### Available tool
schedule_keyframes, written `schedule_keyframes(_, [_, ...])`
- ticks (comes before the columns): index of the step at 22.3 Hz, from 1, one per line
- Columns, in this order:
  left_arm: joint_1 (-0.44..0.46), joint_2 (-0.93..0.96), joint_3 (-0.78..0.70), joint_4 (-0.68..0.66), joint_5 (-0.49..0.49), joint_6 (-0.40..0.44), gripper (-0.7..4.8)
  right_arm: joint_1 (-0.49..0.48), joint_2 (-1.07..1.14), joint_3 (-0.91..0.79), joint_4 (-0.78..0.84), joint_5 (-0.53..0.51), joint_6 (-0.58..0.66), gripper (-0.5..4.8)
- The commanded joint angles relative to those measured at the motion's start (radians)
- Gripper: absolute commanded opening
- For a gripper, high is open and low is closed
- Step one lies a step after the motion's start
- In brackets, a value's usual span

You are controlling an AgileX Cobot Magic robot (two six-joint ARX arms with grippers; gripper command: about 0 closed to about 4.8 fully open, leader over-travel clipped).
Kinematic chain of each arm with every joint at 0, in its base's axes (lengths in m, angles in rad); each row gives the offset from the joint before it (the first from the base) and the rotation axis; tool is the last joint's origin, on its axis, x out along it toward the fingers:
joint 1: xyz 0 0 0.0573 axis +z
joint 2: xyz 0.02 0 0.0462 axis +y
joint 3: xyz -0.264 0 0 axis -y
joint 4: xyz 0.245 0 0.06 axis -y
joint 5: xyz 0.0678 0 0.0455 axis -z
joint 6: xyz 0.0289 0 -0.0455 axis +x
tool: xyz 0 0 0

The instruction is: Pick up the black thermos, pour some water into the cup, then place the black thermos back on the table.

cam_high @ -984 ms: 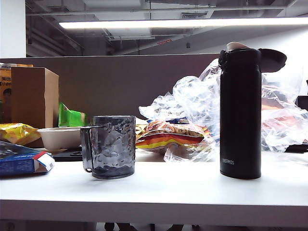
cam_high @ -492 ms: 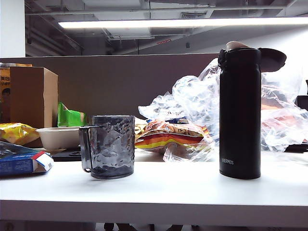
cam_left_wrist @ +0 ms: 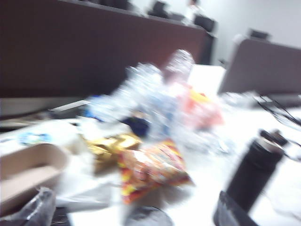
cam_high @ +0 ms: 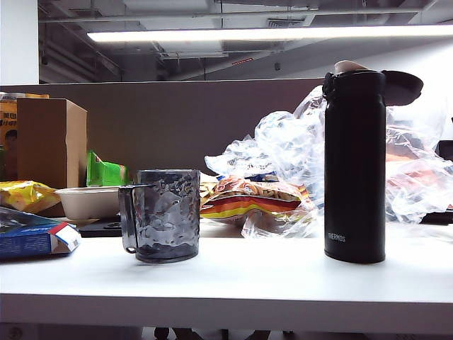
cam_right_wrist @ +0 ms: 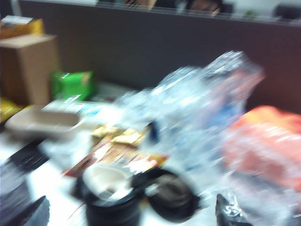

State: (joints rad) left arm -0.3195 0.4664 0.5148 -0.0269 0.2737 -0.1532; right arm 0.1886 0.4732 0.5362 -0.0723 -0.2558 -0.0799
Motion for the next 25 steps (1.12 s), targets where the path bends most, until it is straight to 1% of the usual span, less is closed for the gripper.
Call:
schedule_keyframes(1, [-0.124, 0.079, 0.007, 0.008, -0.043, 0.023, 4.79, 0.097, 0.013, -0.007, -0.020, 0.098, -0.004, 4.79])
schedule_keyframes(4, [-0.191, 0.143, 0.007, 0.013, -0.060, 0.023, 4.79, 0.186, 0.048, -0.040, -0.021, 0.121, -0.002, 4.79])
schedule_keyframes(6, [-0.219, 0.195, 0.008, 0.000, -0.052, 0.023, 4.79, 0.238, 0.085, -0.089, 0.023, 0.168, 0.002, 4.79])
schedule_keyframes(10, [-0.221, 0.223, 0.008, -0.006, -0.052, 0.024, 4.79, 0.286, 0.135, -0.142, 0.148, 0.241, 0.003, 4.79])
schedule_keyframes(13, [-0.221, 0.223, 0.008, -0.009, -0.068, 0.040, 4.79, 0.287, 0.183, -0.146, 0.160, 0.269, 0.002, 4.79])
schedule_keyframes(19, [-0.221, 0.223, 0.008, -0.014, -0.079, 0.071, 4.79, 0.288, 0.327, -0.148, 0.195, 0.256, 0.005, 4.79])
schedule_keyframes(21, [-0.221, 0.223, 0.008, -0.021, -0.089, 0.071, 4.79, 0.289, 0.377, -0.148, 0.254, 0.257, 0.006, 4.79])
schedule_keyframes(22, [-0.221, 0.223, 0.008, -0.023, -0.104, 0.072, 4.79, 0.289, 0.431, -0.148, 0.332, 0.258, 0.006, 4.79])
schedule_keyframes(25, [-0.221, 0.223, 0.008, -0.026, -0.105, 0.072, 4.79, 0.288, 0.534, -0.147, 0.435, 0.264, 0.009, 4.79])
